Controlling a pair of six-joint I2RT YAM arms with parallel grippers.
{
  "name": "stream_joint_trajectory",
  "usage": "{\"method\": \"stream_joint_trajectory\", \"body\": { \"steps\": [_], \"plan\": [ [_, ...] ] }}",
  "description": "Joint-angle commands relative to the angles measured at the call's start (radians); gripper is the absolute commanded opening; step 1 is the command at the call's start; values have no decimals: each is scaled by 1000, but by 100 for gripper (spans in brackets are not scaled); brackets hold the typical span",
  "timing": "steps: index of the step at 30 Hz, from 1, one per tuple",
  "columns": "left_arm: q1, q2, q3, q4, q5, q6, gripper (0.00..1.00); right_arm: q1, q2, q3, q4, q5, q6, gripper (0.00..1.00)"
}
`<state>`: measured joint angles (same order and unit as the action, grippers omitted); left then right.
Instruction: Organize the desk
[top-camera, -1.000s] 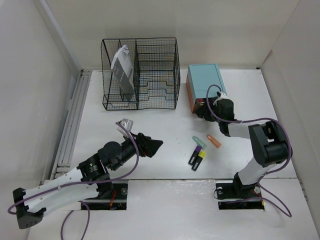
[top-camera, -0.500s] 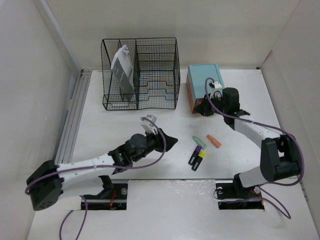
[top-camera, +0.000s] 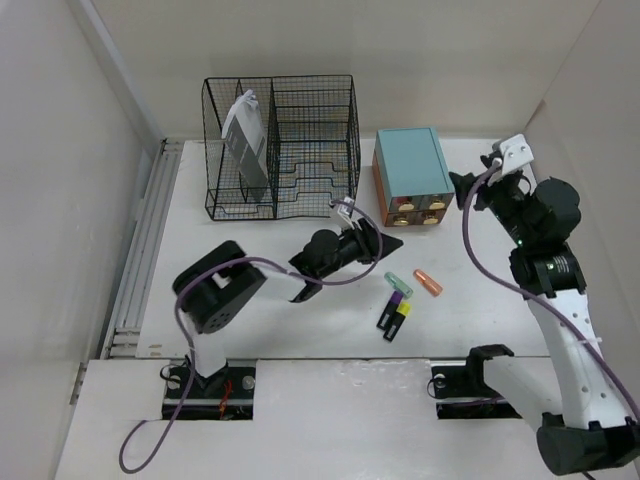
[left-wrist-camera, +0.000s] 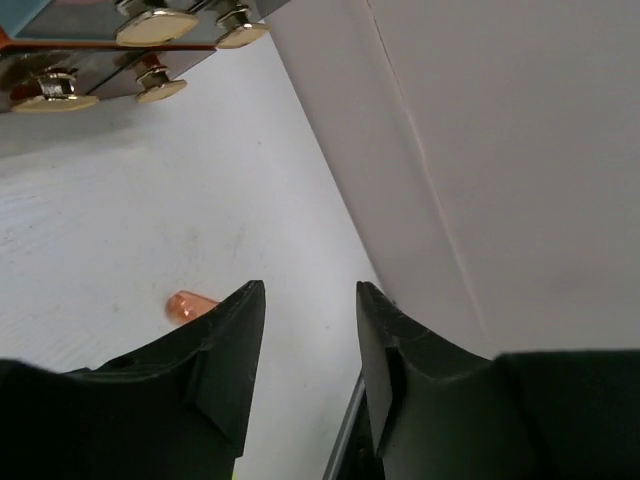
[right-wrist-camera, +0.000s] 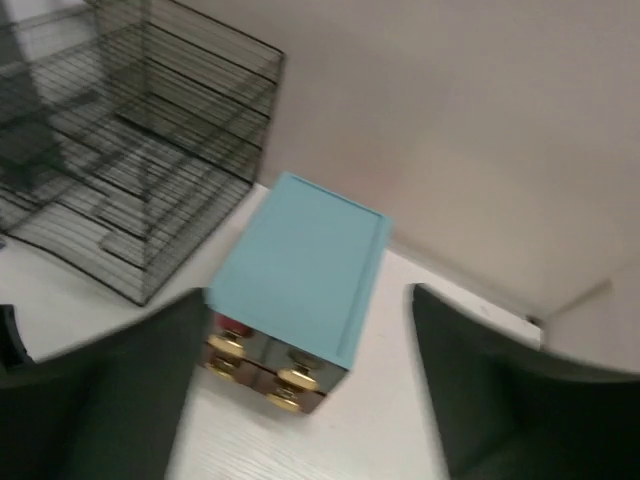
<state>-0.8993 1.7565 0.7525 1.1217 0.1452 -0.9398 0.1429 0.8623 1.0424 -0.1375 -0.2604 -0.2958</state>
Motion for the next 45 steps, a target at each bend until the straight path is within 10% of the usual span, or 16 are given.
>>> {"method": "stream_joint_trajectory", "body": {
  "steps": [1, 5, 45],
  "plan": [
    [19, 119, 89, 227, 65, -143, 41, -74, 66, -35, -69, -10, 33, 66],
    [19, 219, 171, 201, 5, -195, 58, -230, -2, -47, -42, -82, 135, 16],
    [28, 459, 446, -161, -340, -286, 57, -263, -42, -67, -42, -22, 239, 12]
  ]
}}
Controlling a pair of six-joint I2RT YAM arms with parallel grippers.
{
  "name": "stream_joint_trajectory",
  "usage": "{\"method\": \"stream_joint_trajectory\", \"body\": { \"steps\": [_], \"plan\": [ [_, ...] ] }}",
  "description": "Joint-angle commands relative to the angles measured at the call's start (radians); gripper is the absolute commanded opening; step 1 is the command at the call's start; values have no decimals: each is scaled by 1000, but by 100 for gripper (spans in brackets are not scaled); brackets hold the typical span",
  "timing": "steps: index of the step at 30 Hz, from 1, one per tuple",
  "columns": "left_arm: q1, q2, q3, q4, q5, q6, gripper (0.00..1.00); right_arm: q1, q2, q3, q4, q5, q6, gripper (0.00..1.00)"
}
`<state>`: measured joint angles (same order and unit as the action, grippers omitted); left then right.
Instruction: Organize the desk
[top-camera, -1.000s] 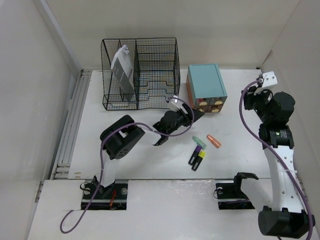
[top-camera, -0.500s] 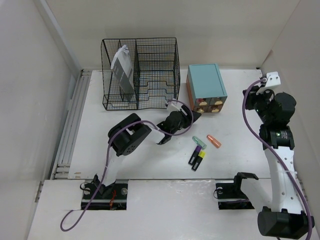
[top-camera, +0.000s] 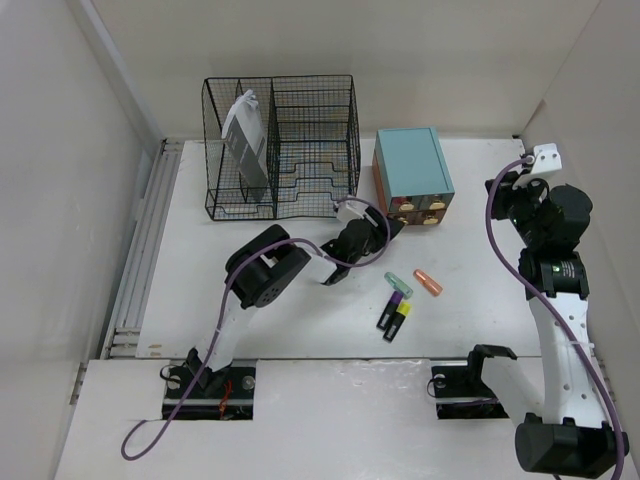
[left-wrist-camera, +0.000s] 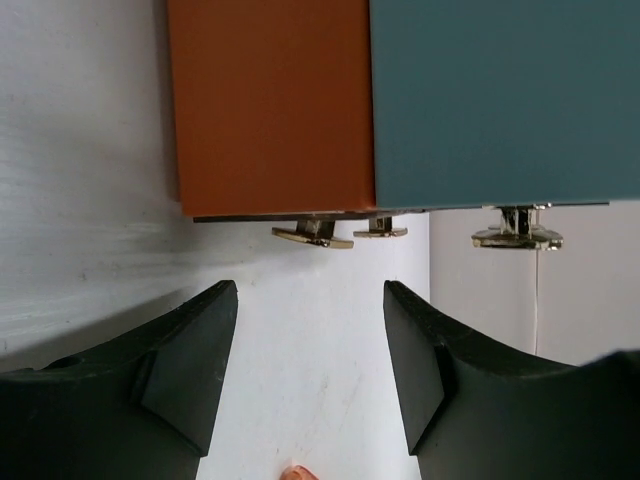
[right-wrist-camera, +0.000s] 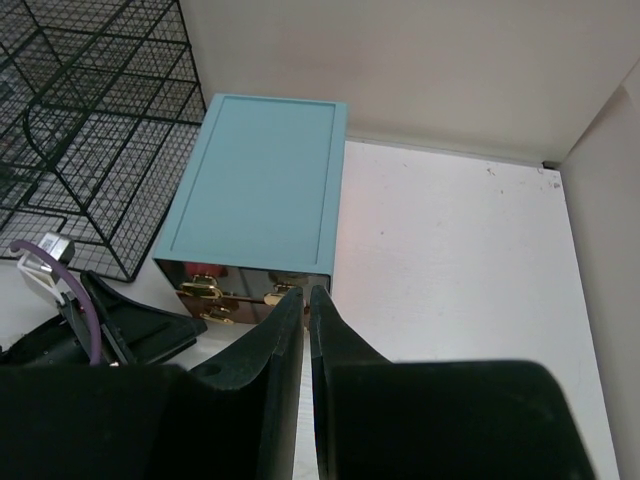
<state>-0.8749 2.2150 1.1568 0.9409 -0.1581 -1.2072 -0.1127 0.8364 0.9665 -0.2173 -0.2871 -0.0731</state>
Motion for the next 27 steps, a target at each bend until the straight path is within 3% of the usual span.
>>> {"method": "stream_joint_trajectory", "body": {
  "steps": [1, 27],
  "plan": [
    [4, 0, 41, 19, -55, -28, 57, -7, -16, 0, 38, 5, 25, 12],
    [-15, 92, 221, -91, -129, -80, 53, -7, -25, 0, 38, 14, 35, 12]
  ]
}}
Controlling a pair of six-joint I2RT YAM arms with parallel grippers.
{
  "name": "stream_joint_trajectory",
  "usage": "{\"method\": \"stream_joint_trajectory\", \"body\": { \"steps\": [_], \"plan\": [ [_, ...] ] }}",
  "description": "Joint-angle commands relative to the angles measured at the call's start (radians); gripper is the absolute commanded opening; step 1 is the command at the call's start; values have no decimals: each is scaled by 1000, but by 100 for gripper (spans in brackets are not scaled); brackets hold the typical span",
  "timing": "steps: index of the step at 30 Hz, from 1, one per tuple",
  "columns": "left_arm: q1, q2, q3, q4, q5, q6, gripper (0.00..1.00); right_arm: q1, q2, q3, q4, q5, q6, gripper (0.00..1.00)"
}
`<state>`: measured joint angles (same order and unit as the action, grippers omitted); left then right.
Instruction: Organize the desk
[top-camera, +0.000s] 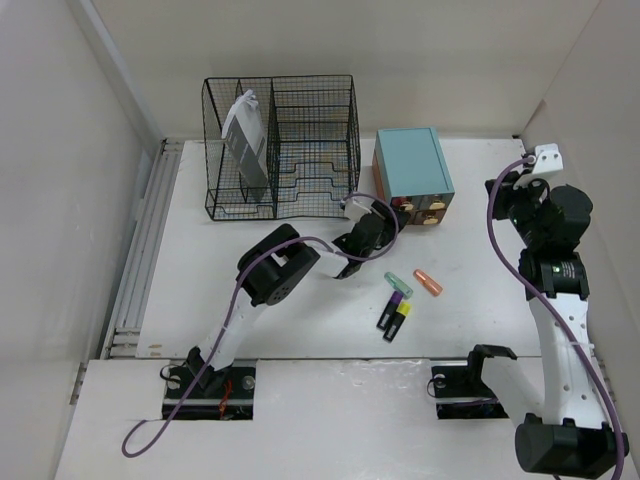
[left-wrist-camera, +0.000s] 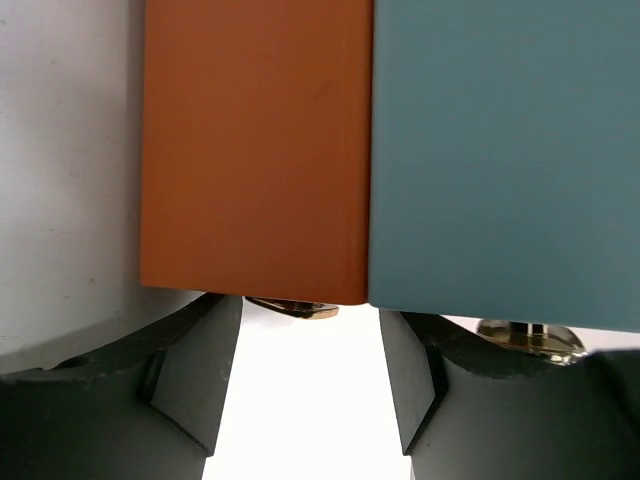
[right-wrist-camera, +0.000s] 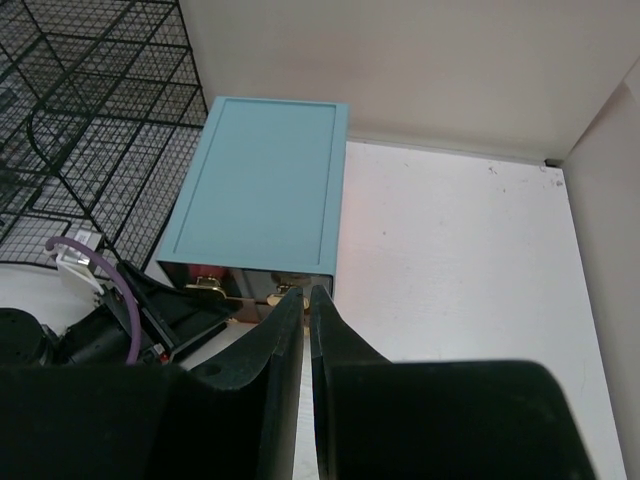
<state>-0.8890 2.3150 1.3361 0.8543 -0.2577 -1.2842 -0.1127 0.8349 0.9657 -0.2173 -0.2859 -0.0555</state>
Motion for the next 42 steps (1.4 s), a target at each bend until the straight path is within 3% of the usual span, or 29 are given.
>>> {"method": "stream_joint_trajectory", "body": {
  "steps": [1, 5, 18, 25, 42],
  "plan": [
    [-1, -8, 41, -14, -29, -3, 53, -7, -23, 1, 38, 22, 17, 12],
    [-1, 1, 41, -24, -40, -14, 53, -7, -23, 1, 38, 22, 17, 12],
    [-1, 1, 41, -24, -58, -43, 37, -7, -23, 1, 38, 22, 17, 12],
    [-1, 1, 41, -15, -58, -43, 22, -7, -23, 1, 38, 22, 17, 12],
    [-70, -55, -89, 114, -17, -61, 21, -7, -23, -9, 38, 22, 17, 12]
  ]
}}
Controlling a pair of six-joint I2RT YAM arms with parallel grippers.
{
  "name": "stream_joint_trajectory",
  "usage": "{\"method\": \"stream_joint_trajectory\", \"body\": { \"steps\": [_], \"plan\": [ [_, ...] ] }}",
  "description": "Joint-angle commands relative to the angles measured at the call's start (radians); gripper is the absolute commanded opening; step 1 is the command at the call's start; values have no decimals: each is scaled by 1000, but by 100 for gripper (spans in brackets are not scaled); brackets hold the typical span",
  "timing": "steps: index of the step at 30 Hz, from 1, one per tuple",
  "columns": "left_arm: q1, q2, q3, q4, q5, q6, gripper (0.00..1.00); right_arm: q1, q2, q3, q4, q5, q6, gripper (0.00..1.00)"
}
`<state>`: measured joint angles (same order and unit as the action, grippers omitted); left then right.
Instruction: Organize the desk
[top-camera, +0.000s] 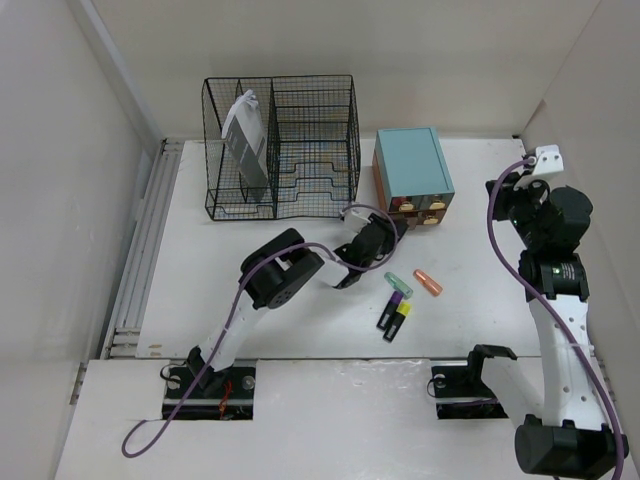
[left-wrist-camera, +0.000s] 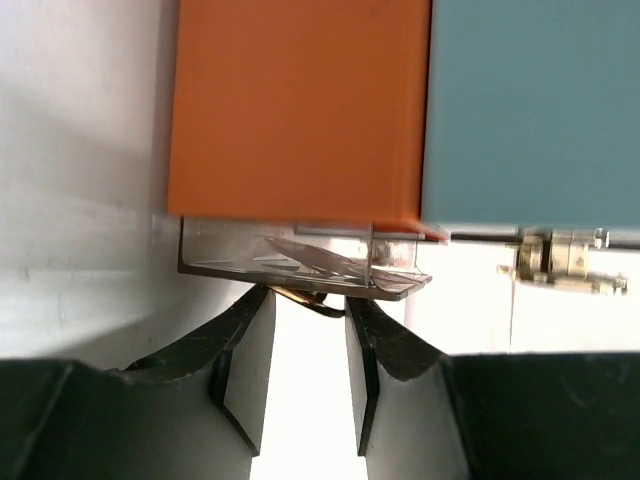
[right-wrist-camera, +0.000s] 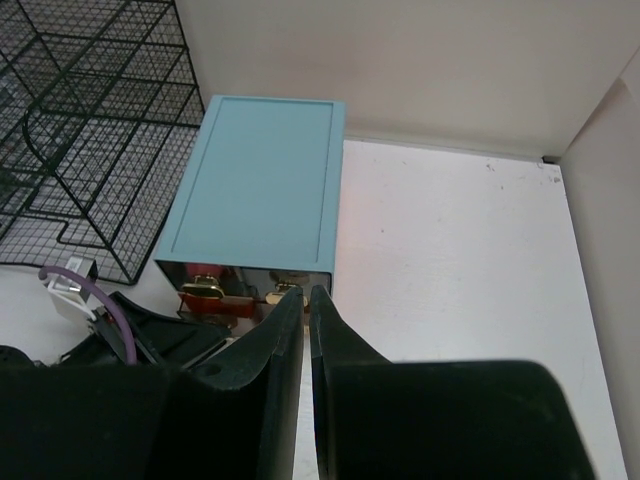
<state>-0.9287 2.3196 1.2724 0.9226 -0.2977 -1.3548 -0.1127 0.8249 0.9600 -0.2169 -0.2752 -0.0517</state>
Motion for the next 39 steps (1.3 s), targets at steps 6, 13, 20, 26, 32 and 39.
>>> {"method": "stream_joint_trajectory", "body": {
  "steps": [6, 13, 20, 26, 32, 39],
  "plan": [
    [-62, -89, -59, 81, 42, 20, 21, -7, -13, -3, 37, 21, 13, 12],
    [-116, -120, -131, 143, 42, 10, 20, -7, -13, -3, 37, 21, 13, 12],
    [-145, -149, -205, 176, 42, -9, 20, -16, -13, -3, 37, 21, 13, 12],
    [-154, -180, -226, 188, 42, 23, 54, -16, -13, -3, 37, 21, 13, 12],
    [-154, -244, -252, 179, 51, 65, 73, -16, -4, -12, 37, 11, 13, 13],
    [-174, -411, -356, 202, 51, 115, 67, -16, -4, -12, 24, -100, -45, 28]
  ]
}}
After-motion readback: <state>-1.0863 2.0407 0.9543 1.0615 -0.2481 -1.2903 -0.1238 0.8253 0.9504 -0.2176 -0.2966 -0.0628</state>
